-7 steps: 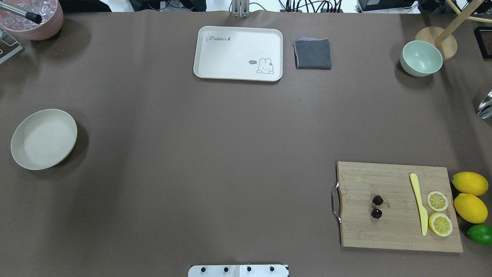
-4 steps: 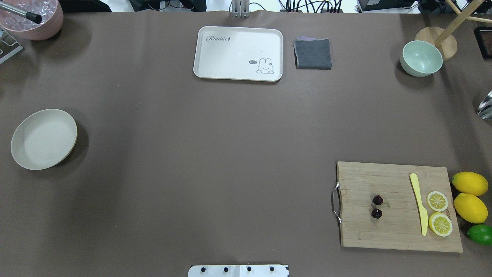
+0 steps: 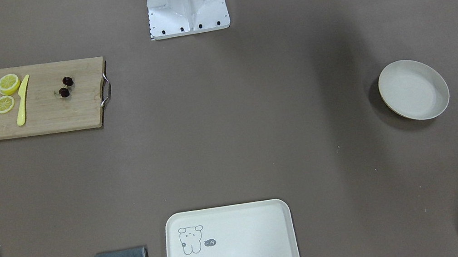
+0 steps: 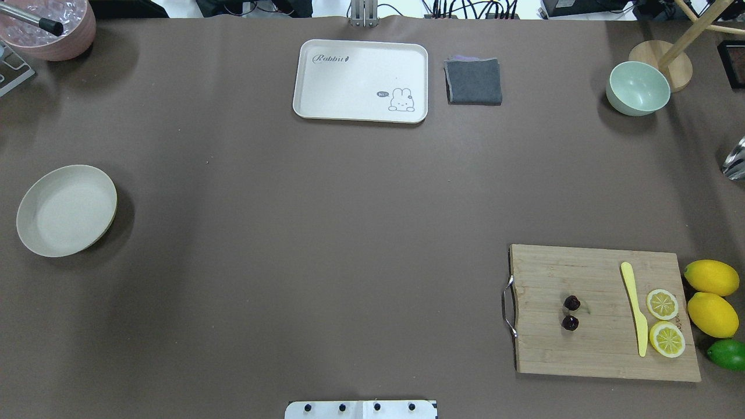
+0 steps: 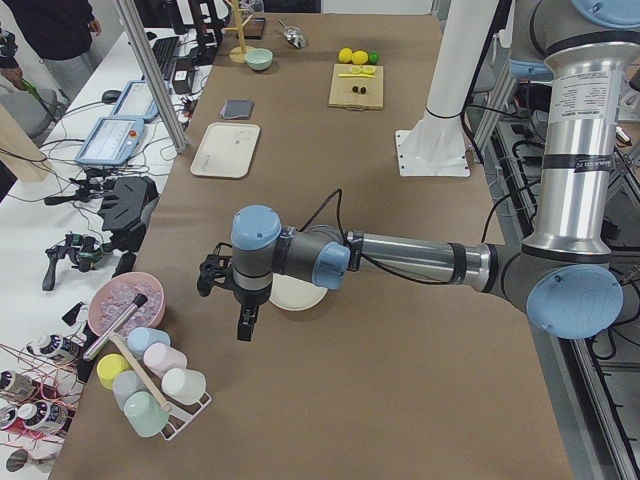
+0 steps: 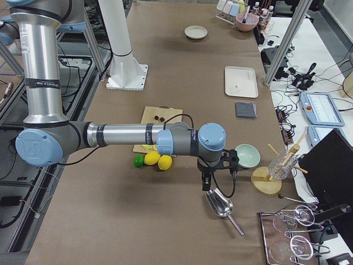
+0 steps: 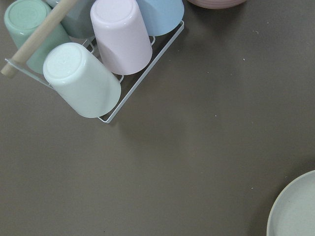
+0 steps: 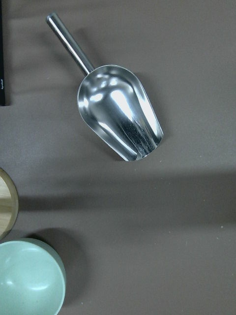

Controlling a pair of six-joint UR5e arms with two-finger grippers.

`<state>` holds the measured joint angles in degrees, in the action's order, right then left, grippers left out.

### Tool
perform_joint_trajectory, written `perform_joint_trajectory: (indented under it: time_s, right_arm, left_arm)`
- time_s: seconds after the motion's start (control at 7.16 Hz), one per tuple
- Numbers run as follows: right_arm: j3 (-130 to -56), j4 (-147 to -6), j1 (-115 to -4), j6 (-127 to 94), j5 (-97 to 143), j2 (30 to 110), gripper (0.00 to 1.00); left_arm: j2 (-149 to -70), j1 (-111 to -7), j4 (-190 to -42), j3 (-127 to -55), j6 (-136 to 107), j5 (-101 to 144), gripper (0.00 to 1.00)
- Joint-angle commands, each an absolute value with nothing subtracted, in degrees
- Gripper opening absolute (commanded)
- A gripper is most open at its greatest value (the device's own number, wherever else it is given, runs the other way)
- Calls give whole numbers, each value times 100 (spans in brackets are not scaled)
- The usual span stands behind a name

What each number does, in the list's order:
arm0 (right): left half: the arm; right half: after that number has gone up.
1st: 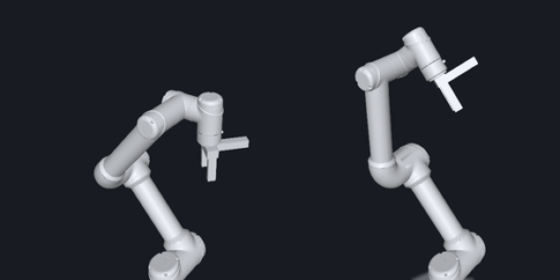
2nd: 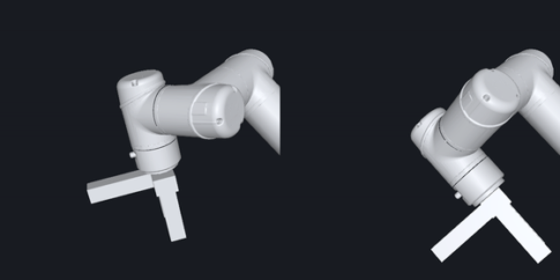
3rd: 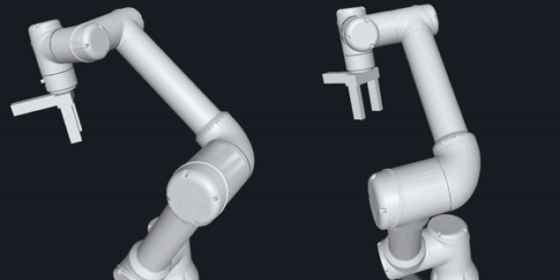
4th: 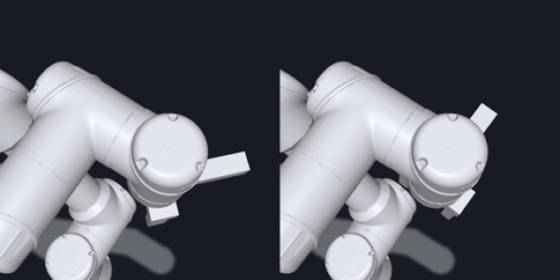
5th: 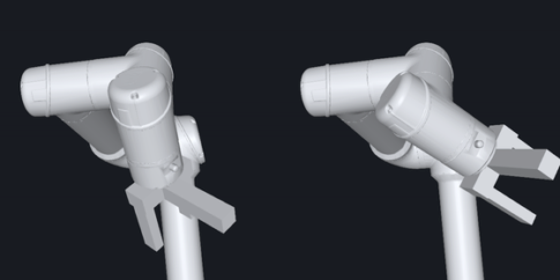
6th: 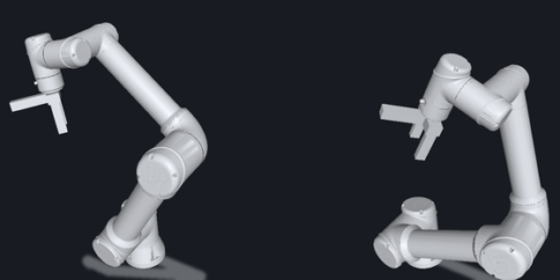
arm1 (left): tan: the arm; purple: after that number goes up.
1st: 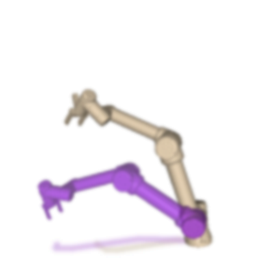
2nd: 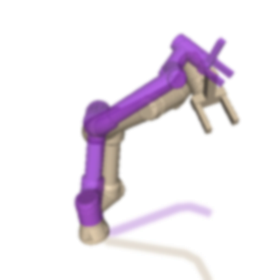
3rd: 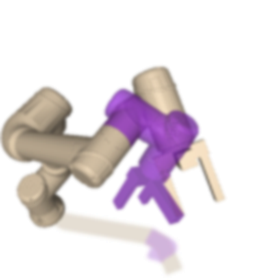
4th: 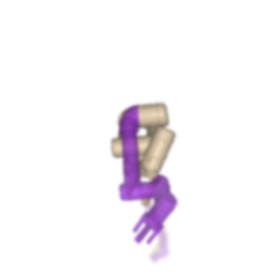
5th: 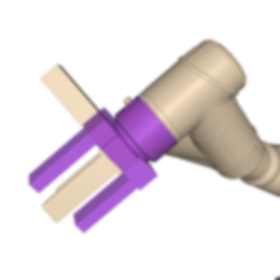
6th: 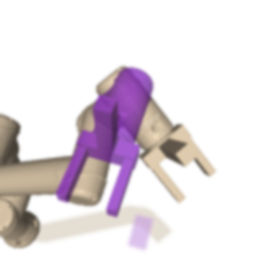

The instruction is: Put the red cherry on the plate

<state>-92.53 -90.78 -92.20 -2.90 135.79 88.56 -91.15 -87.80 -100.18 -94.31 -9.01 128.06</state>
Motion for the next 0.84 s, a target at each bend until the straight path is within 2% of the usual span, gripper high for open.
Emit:
perform_joint_trajectory:
  time_s: [0.0,0.42,0.7]
  right_arm:
    - [-9264,-9079,-9220,-290,13579,8851,100]
    - [-9307,-9079,-9220,-290,13588,8868,100]
    - [-9308,-9079,-9220,-290,13579,8877,100]
  left_arm:
    - [-9114,-8780,-10002,-9422,-905,12806,98]
    - [-9114,-8780,-9993,-9431,-905,12806,98]
    - [-9158,-8405,-10054,-9474,-923,12814,98]
